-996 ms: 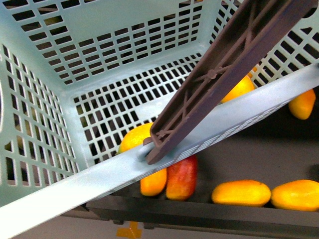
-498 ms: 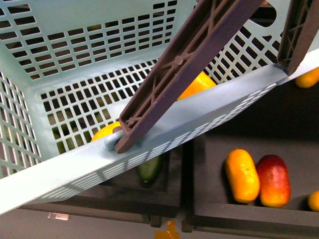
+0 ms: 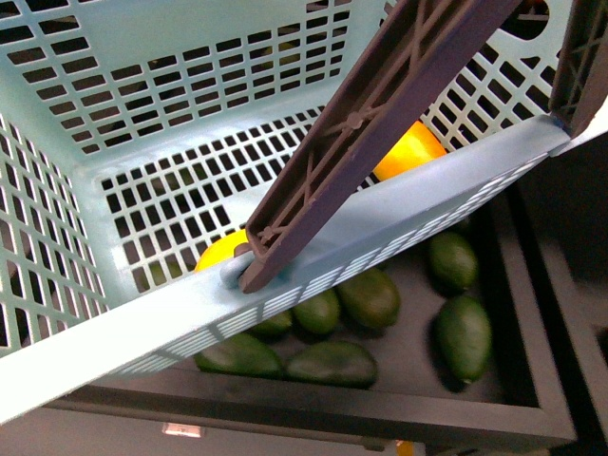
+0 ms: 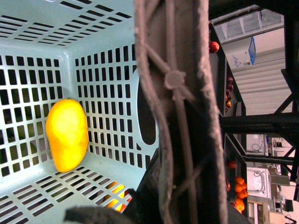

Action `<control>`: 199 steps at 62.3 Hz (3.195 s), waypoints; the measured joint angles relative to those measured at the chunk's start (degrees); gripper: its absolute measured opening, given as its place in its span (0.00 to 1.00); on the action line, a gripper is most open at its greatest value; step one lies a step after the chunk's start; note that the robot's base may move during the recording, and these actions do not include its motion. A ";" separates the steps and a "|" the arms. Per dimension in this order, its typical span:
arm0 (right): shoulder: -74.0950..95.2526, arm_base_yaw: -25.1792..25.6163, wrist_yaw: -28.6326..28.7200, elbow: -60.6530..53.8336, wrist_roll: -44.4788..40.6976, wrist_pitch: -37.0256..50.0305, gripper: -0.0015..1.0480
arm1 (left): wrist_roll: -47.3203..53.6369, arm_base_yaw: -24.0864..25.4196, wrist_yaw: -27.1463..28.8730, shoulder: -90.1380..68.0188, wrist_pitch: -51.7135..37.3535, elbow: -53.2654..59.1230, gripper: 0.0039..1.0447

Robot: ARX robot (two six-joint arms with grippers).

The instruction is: Pick lemon and mango into basket

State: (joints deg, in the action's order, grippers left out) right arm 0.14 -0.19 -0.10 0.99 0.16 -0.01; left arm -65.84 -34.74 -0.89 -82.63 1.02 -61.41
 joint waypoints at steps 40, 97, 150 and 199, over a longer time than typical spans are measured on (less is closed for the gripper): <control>0.02 0.00 -0.09 0.00 0.02 -0.07 0.92 | 0.00 -0.02 -0.33 0.00 -0.02 0.00 0.04; 0.07 0.20 0.11 -0.02 0.00 -0.04 0.92 | -15.63 12.33 24.06 -33.51 -9.81 -20.17 0.04; 0.07 0.20 0.11 -0.02 0.00 -0.04 0.92 | -27.65 13.29 27.39 -40.44 -12.81 -14.93 0.57; 0.07 0.20 0.00 -0.02 0.00 -0.04 0.92 | 58.01 23.45 12.35 -4.24 -62.97 35.39 0.30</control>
State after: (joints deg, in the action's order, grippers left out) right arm 0.21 0.01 -0.10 0.97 0.16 -0.05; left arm -7.84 -11.29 11.46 -86.87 -61.95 -26.02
